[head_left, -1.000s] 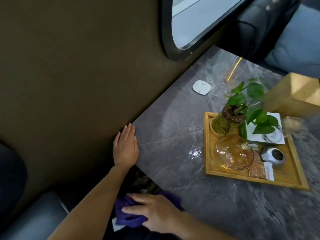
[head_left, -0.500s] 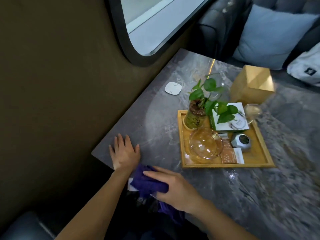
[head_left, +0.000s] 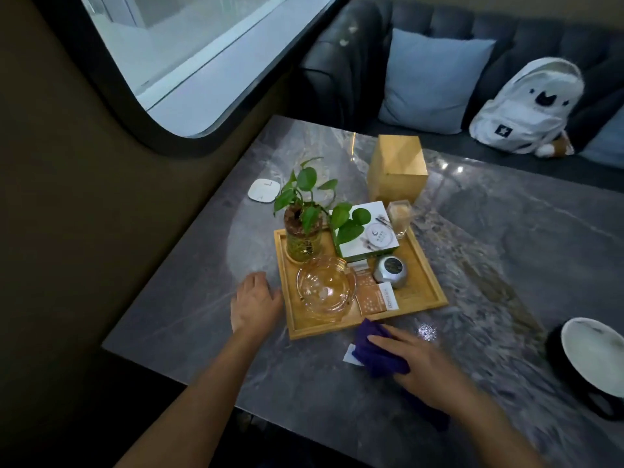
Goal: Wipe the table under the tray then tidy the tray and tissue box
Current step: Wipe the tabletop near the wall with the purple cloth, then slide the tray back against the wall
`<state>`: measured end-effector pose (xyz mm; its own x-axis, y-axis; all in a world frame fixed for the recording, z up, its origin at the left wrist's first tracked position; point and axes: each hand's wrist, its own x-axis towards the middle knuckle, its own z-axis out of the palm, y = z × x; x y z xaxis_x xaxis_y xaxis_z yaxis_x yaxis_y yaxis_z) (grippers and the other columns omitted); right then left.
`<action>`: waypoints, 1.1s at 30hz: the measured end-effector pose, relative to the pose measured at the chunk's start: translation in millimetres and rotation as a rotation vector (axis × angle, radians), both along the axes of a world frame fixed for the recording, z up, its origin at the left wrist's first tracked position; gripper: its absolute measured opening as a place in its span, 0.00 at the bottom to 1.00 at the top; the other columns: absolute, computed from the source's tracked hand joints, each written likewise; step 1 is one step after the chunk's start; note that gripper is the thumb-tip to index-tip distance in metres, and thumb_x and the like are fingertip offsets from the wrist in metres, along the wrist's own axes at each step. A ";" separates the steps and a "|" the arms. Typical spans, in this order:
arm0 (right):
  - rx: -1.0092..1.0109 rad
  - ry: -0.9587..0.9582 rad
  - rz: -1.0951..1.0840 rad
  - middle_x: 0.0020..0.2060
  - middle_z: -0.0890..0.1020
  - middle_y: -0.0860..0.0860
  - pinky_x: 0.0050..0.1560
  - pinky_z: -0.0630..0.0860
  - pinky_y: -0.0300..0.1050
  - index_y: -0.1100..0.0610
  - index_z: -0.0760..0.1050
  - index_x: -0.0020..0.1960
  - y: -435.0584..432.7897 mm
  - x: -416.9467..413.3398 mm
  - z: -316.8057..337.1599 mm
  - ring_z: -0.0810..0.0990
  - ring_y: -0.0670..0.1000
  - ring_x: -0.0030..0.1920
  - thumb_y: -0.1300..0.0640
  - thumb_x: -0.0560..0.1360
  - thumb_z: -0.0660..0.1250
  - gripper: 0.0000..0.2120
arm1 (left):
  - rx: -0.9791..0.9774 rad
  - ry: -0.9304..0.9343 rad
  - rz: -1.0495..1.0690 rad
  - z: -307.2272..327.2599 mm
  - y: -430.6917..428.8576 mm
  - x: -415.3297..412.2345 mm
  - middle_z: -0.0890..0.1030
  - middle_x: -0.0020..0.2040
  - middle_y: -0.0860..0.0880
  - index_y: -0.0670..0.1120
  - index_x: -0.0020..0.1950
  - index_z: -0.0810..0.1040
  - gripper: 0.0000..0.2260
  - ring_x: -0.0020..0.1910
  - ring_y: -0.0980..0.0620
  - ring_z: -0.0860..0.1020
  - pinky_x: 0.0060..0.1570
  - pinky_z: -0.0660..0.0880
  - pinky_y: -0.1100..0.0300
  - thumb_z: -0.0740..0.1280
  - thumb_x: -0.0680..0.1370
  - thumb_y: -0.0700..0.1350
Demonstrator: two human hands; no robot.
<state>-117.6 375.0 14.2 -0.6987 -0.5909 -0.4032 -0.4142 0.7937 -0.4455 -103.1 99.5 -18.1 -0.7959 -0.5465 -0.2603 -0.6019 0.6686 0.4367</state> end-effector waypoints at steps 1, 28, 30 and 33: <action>0.020 -0.004 0.014 0.74 0.61 0.44 0.68 0.63 0.39 0.42 0.64 0.70 5.7 2.5 -5.6 0.65 0.47 0.71 0.60 0.72 0.64 0.29 | -0.011 -0.010 0.008 0.5 2.1 -1.7 0.74 0.60 0.39 0.40 0.58 0.71 0.15 0.60 0.39 0.71 0.59 0.70 0.46 0.60 0.75 0.46; 0.208 0.320 -0.431 0.55 0.79 0.63 0.50 0.73 0.56 0.61 0.66 0.58 -0.4 -154.5 -14.0 0.78 0.63 0.53 0.44 0.78 0.53 0.21 | 0.105 -0.058 0.051 6.6 11.7 -21.6 0.81 0.53 0.41 0.46 0.56 0.70 0.15 0.50 0.39 0.79 0.48 0.76 0.48 0.56 0.78 0.55; 0.226 0.333 -0.374 0.51 0.80 0.62 0.49 0.75 0.55 0.60 0.67 0.54 -3.3 -158.2 -17.9 0.79 0.63 0.50 0.44 0.78 0.52 0.20 | 0.071 -0.086 0.033 6.5 9.7 -27.5 0.80 0.53 0.39 0.45 0.56 0.68 0.14 0.50 0.37 0.78 0.47 0.74 0.48 0.57 0.78 0.54; 0.241 0.372 -0.302 0.49 0.81 0.61 0.46 0.75 0.53 0.60 0.67 0.53 -7.2 -161.5 -22.0 0.80 0.62 0.47 0.45 0.79 0.51 0.18 | 0.004 -0.138 -0.010 6.6 10.0 -34.9 0.80 0.53 0.39 0.44 0.54 0.66 0.15 0.51 0.36 0.78 0.46 0.73 0.47 0.56 0.78 0.55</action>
<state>-279.1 367.8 -7.9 -0.9448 -0.2630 -0.1954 -0.2471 0.9636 -0.1020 -138.0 109.5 -11.5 -0.7579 -0.5371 -0.3702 -0.6496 0.6734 0.3529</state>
